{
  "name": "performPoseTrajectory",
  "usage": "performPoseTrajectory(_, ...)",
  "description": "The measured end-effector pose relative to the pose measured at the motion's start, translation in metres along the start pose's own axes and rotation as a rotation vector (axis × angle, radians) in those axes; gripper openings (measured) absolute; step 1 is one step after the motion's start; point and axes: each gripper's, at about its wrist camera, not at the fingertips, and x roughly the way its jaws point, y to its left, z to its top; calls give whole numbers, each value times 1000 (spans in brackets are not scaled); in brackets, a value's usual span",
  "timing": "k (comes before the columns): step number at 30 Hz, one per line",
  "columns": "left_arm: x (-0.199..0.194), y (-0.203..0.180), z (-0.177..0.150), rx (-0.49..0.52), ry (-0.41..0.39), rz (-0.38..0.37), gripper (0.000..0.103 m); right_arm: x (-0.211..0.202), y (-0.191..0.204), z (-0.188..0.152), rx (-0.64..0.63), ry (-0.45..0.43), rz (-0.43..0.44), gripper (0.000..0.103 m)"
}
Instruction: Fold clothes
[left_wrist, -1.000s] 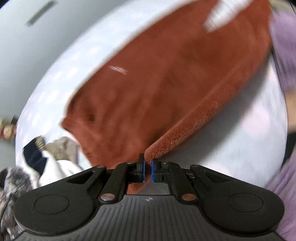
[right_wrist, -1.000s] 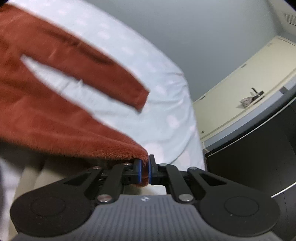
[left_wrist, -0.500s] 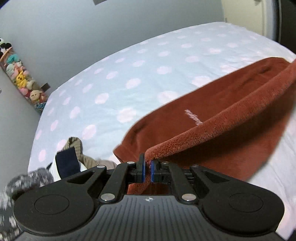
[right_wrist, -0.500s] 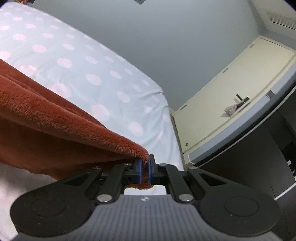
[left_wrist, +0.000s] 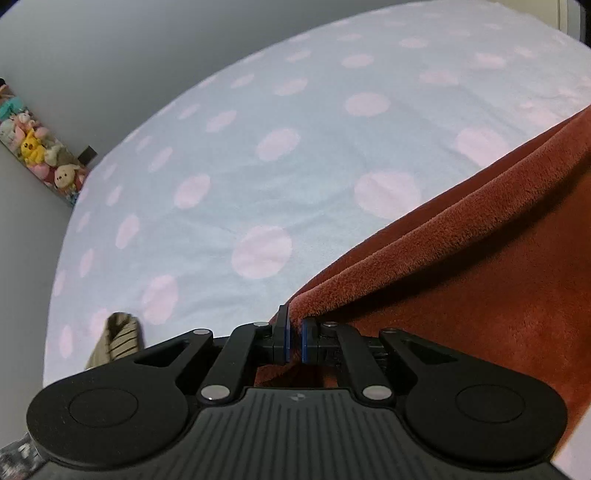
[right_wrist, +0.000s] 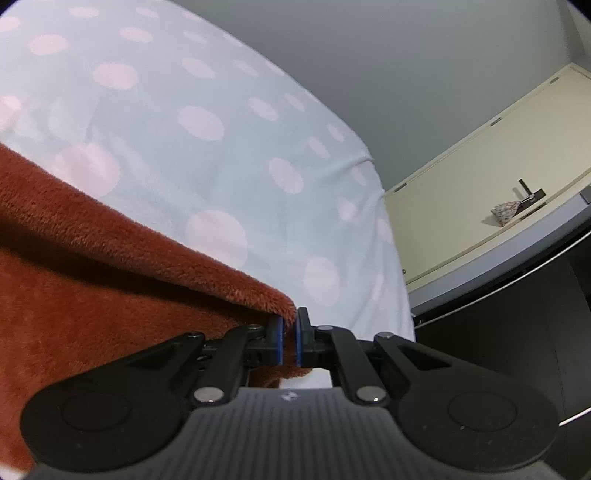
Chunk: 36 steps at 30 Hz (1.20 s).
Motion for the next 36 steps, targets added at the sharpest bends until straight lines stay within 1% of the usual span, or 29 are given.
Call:
performPoseTrajectory(2, 13, -3, 0, -1, 16, -3, 6, 11, 8, 0, -3, 11, 4, 8)
performPoseTrajectory(3, 17, -4, -1, -4, 19, -6, 11, 14, 11, -1, -5, 14, 5, 9)
performPoseTrajectory(5, 21, -4, -4, -19, 16, -13, 14, 22, 18, -2, -8, 22, 7, 12)
performPoseTrajectory(6, 19, -2, -5, -35, 2, -11, 20, 22, 18, -4, 2, 23, 9, 17)
performPoseTrajectory(7, 16, 1, -6, -53, -15, -4, 24, 18, 12, -8, 31, 19, 14, 26)
performPoseTrajectory(8, 12, 4, -7, -71, -33, 3, 34, 13, 7, -12, 59, 16, 18, 36)
performPoseTrajectory(9, 5, 7, -9, -91, -51, 11, 45, 9, 1, -16, 88, 12, 22, 52)
performPoseTrajectory(10, -3, 10, -11, -111, -70, 20, 48, 4, -4, -20, 116, 9, 26, 55)
performPoseTrajectory(13, -29, 17, -19, -157, -116, 46, 49, -9, -21, -32, 201, -2, 39, 55)
performPoseTrajectory(15, -43, 14, -25, -142, -117, 65, 49, -18, -32, -40, 258, -9, 47, 55)
performPoseTrajectory(18, -62, 10, -37, -130, -117, 73, 49, -32, -50, -55, 354, -14, 69, 53)
performPoseTrajectory(21, -74, 3, -49, -136, -90, 78, 49, -43, -70, -80, 494, 6, 146, 41)
performPoseTrajectory(24, -81, -1, -62, -147, -62, 76, 49, -47, -80, -104, 618, 13, 233, 41)
performPoseTrajectory(27, -83, -6, -74, -164, -30, 65, 49, -43, -81, -118, 741, 10, 318, 41)
performPoseTrajectory(31, -77, -7, -85, -219, 9, 32, 49, -21, -72, -122, 866, 33, 400, 41)
performPoseTrajectory(35, -70, -12, -91, -236, 47, 14, 49, 8, -58, -128, 964, 107, 438, 41)
performPoseTrajectory(36, -67, -13, -92, -249, 56, 5, 49, 12, -55, -130, 991, 114, 444, 38)
